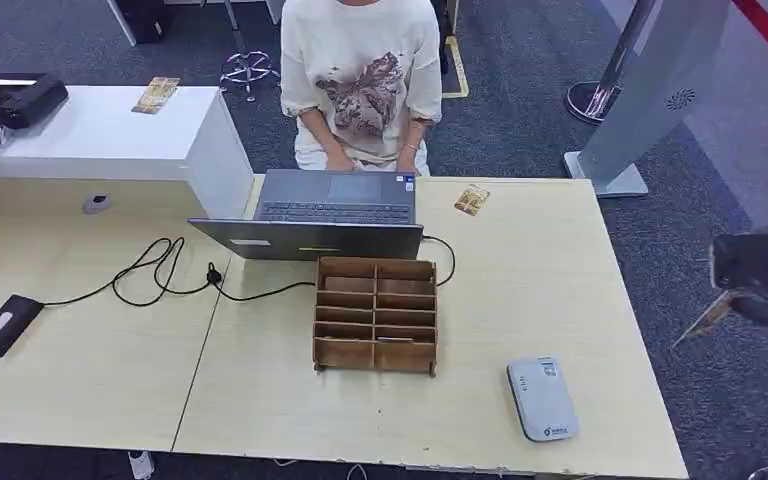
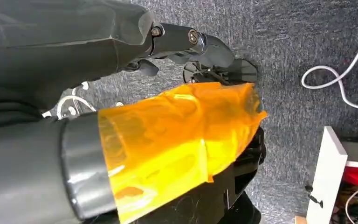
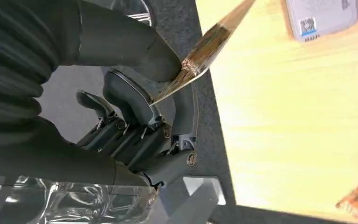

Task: Pass the card to the sensor for recognition and then transmit it.

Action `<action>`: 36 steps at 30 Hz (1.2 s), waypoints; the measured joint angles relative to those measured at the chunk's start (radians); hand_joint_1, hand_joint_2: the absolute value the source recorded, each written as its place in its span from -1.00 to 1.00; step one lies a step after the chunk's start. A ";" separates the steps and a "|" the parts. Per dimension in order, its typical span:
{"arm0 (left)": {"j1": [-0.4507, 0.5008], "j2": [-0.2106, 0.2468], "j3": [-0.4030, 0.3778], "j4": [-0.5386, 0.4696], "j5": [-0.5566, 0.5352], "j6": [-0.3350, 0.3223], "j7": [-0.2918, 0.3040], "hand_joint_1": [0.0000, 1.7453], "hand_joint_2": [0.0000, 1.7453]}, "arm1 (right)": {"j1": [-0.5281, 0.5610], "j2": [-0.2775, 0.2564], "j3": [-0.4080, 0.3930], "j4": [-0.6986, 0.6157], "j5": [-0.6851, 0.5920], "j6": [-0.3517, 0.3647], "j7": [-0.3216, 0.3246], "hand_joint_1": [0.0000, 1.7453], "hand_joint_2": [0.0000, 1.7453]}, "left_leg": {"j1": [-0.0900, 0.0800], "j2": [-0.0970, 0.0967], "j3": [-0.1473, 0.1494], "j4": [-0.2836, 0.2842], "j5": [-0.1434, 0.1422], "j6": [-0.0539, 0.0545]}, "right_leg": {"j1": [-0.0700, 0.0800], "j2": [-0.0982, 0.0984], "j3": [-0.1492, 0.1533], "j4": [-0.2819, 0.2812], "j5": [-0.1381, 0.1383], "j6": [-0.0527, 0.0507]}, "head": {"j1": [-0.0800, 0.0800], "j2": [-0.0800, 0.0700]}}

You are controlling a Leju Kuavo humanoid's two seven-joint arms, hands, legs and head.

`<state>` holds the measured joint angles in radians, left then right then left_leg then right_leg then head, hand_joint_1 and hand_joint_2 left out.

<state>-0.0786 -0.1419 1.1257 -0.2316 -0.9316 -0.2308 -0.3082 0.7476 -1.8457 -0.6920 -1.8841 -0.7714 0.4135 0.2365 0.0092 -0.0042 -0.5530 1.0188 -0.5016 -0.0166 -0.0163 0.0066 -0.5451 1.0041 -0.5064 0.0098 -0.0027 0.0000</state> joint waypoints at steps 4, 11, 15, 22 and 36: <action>-0.001 -0.003 0.000 0.000 -0.012 -0.001 0.007 -1.00 -1.00 | 0.160 -0.081 -0.026 0.053 0.056 -0.010 -0.012 1.00 1.00 | 0.000 -0.001 0.000 0.001 0.000 0.000 | 0.000 -0.001 0.000 0.000 0.000 0.000 | 0.000 0.000; -0.002 -0.009 0.000 0.000 -0.031 -0.001 0.017 -1.00 -1.00 | 0.435 -0.115 -0.156 0.154 0.158 0.005 -0.028 1.00 1.00 | 0.000 -0.001 -0.001 0.001 0.000 0.000 | 0.000 -0.001 0.000 0.000 0.000 0.000 | 0.000 0.000; -0.003 -0.011 0.000 0.000 -0.036 -0.001 0.018 -1.00 -1.00 | 0.600 -0.135 -0.247 0.218 0.203 -0.023 -0.050 1.00 1.00 | 0.001 -0.001 -0.001 0.001 0.000 0.000 | 0.001 -0.002 0.000 0.000 0.000 0.000 | 0.000 0.000; -0.006 -0.017 0.000 0.000 -0.042 0.000 0.026 -1.00 -1.00 | 0.784 -0.198 -0.340 0.338 0.232 -0.101 -0.091 1.00 1.00 | 0.001 -0.003 -0.002 0.002 0.000 0.000 | 0.001 -0.003 0.000 0.000 0.000 0.000 | -0.001 0.000; -0.008 -0.018 0.000 0.000 -0.050 -0.001 0.035 -1.00 -1.00 | 0.807 -0.221 -0.282 0.348 0.214 -0.236 -0.104 1.00 1.00 | 0.001 -0.002 -0.003 0.002 0.000 0.000 | 0.001 -0.003 -0.001 0.001 0.000 0.000 | -0.001 0.000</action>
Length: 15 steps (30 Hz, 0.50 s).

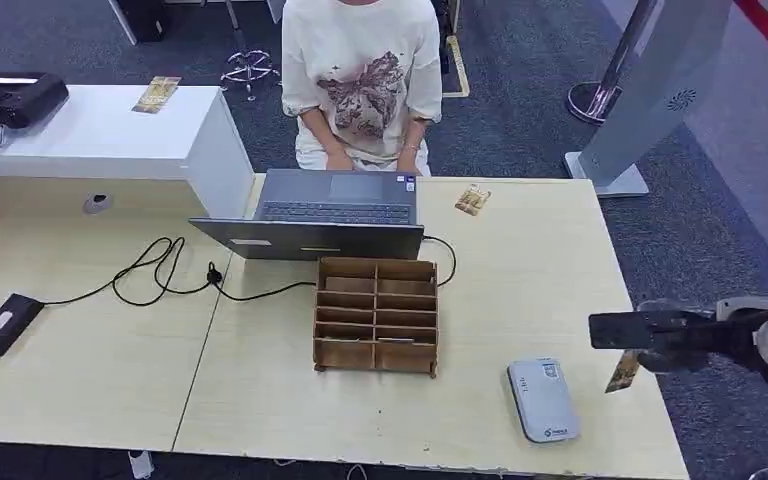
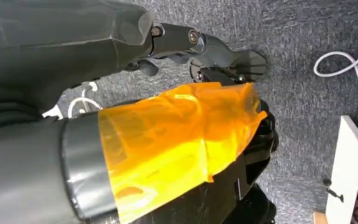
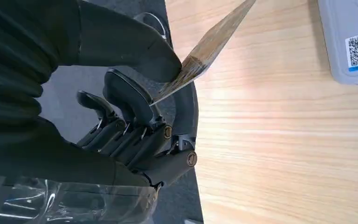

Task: Pass the card to the sensor for recognition and then transmit it.

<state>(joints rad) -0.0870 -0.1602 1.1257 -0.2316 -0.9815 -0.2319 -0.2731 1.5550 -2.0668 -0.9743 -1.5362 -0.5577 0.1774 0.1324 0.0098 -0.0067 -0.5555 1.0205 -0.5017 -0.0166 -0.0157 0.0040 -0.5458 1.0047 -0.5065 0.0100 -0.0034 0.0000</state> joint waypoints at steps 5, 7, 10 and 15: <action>-0.001 -0.001 0.000 0.000 -0.005 -0.001 0.002 -1.00 -1.00 | 0.000 -0.001 0.026 -0.007 0.000 -0.010 0.016 1.00 1.00 | 0.000 0.000 0.000 0.000 0.000 0.000 | 0.000 0.000 0.000 0.000 0.000 0.000 | 0.000 0.000; -0.002 -0.002 -0.001 0.000 -0.007 -0.001 0.003 -1.00 -1.00 | 0.000 -0.001 0.034 -0.014 0.000 -0.010 0.023 1.00 1.00 | 0.000 0.000 0.000 0.000 0.000 0.000 | 0.000 0.000 0.000 0.000 0.000 0.000 | 0.000 0.000; -0.004 -0.005 -0.001 0.000 -0.008 -0.001 0.003 -1.00 -1.00 | 0.000 -0.001 0.042 -0.026 0.000 -0.010 0.030 1.00 1.00 | 0.000 0.000 0.000 0.000 0.000 0.000 | 0.000 0.000 0.000 0.000 0.000 0.000 | 0.000 0.000; -0.005 -0.006 -0.002 0.000 -0.014 -0.001 0.011 -1.00 -1.00 | 0.000 -0.001 0.043 -0.051 -0.005 -0.012 0.044 1.00 1.00 | 0.000 0.000 0.000 0.000 0.000 0.000 | 0.000 0.000 0.000 0.000 0.000 0.000 | 0.000 0.000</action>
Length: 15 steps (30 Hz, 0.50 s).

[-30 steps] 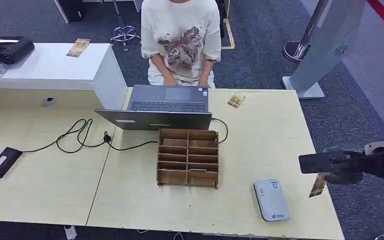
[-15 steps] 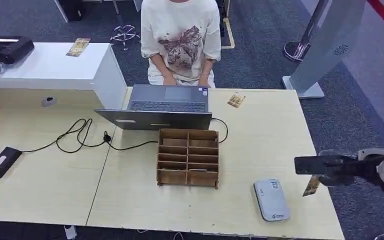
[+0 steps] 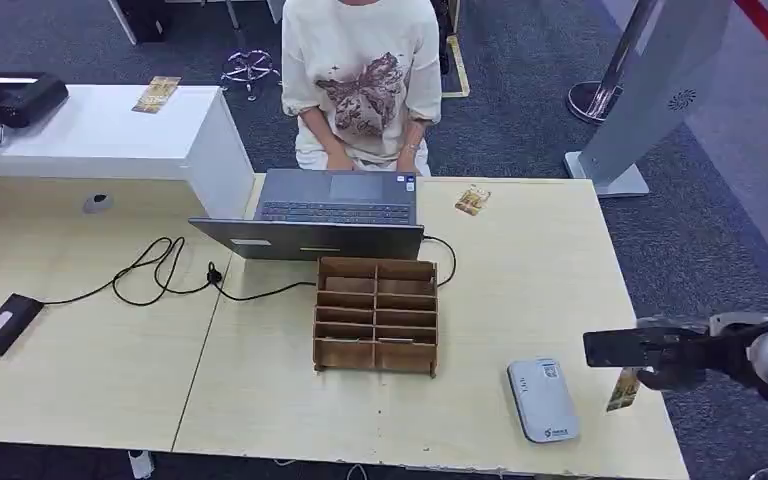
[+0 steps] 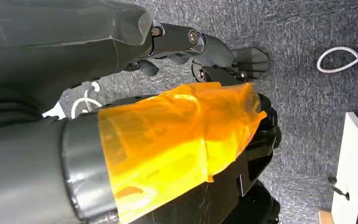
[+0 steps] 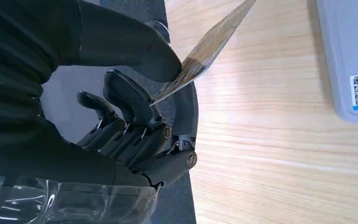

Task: Pass the card to the sensor for recognition and then transmit it.

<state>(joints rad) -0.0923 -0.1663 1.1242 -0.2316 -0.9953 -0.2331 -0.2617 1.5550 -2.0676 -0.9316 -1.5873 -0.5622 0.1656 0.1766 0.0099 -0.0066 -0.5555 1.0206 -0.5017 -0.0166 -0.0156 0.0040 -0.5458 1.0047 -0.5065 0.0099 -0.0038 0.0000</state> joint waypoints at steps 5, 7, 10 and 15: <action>-0.002 -0.002 0.000 0.000 -0.001 0.000 0.002 -1.00 -1.00 | 0.000 0.000 0.000 -0.029 -0.014 -0.004 0.018 1.00 1.00 | 0.000 0.000 0.000 0.000 0.000 0.000 | 0.000 0.000 0.000 0.000 0.000 0.000 | 0.000 0.000; -0.003 -0.002 -0.001 0.000 -0.002 0.000 0.002 -1.00 -1.00 | 0.000 0.000 0.000 -0.040 -0.015 -0.010 0.021 1.00 1.00 | 0.000 0.000 0.000 0.000 0.000 0.000 | 0.000 0.000 0.000 0.000 0.000 0.000 | 0.000 0.000; -0.004 -0.003 -0.001 0.000 -0.003 0.000 0.004 -1.00 -1.00 | 0.000 0.000 0.000 -0.058 -0.026 -0.021 0.029 1.00 1.00 | 0.000 0.000 0.000 0.000 0.000 0.000 | 0.000 0.000 0.000 0.000 0.000 0.000 | 0.000 0.000; -0.007 -0.004 -0.001 0.000 -0.005 0.000 0.010 -1.00 -1.00 | 0.000 0.000 -0.005 -0.090 -0.033 -0.031 0.047 1.00 1.00 | 0.000 0.000 0.000 0.000 0.000 0.000 | 0.000 0.000 0.000 0.000 0.000 0.000 | 0.000 0.000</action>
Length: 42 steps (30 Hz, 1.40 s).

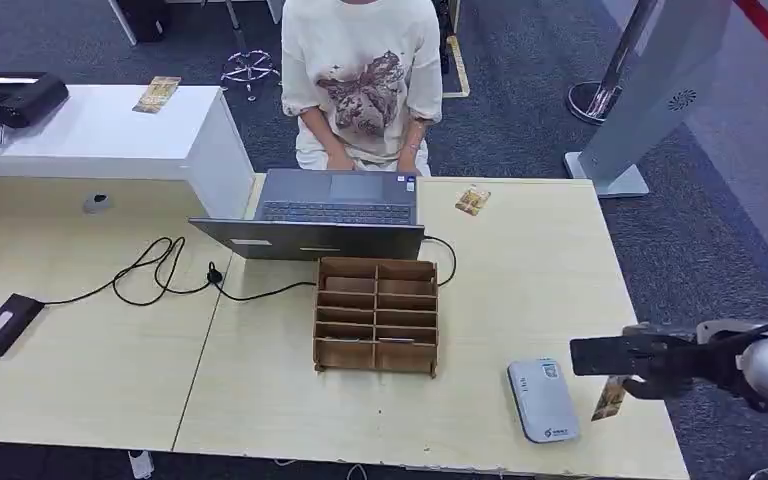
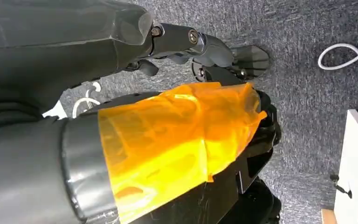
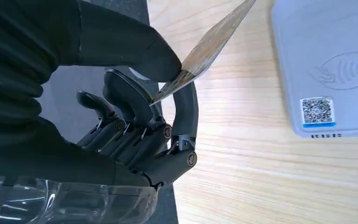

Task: Pass the card to the sensor for recognition and then transmit it.

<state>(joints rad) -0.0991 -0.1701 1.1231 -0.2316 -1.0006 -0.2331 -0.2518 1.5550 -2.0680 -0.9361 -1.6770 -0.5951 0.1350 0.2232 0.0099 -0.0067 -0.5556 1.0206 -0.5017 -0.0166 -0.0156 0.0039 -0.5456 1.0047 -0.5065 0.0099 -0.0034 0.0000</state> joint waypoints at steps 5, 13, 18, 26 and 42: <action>-0.004 -0.002 0.000 0.000 -0.003 0.000 0.004 -1.00 -1.00 | 0.000 0.000 0.000 -0.029 -0.005 -0.010 0.011 1.00 1.00 | 0.000 0.000 0.000 0.000 0.000 0.000 | 0.000 0.000 0.000 0.000 0.000 0.000 | 0.000 0.000; -0.009 -0.006 0.000 0.000 -0.006 -0.002 0.012 -1.00 -1.00 | 0.000 0.000 -0.002 -0.064 -0.017 -0.029 0.032 1.00 1.00 | 0.000 0.000 0.000 0.000 0.000 0.000 | 0.000 0.000 0.000 0.000 0.000 0.000 | 0.000 0.000; -0.010 -0.008 -0.001 0.000 -0.008 -0.004 0.012 -1.00 -1.00 | 0.000 0.000 -0.001 -0.080 -0.029 -0.043 0.034 1.00 1.00 | 0.000 0.000 0.000 0.000 0.000 0.000 | 0.000 0.000 0.000 0.000 0.000 0.000 | 0.000 0.000; -0.010 -0.014 -0.001 0.000 -0.008 -0.014 0.013 -1.00 -1.00 | 0.000 0.000 0.001 -0.088 -0.050 -0.042 0.021 1.00 1.00 | 0.000 0.000 0.000 0.000 0.000 0.000 | 0.000 0.000 0.000 0.000 0.000 0.000 | 0.000 0.000; 0.002 -0.035 -0.005 0.000 -0.029 -0.026 0.035 -1.00 -1.00 | 0.000 0.000 -0.066 -0.107 -0.046 0.037 0.045 1.00 1.00 | 0.000 0.000 0.000 0.000 0.000 0.000 | 0.000 0.000 0.000 0.000 0.000 0.000 | 0.000 0.000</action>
<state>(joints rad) -0.0967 -0.2052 1.1185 -0.2312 -1.0296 -0.2594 -0.2163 1.5550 -2.0680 -1.0022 -1.7842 -0.6413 0.1721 0.2686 0.0098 -0.0068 -0.5556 1.0206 -0.5017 -0.0166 -0.0157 0.0038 -0.5455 1.0047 -0.5065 0.0099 -0.0034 -0.0004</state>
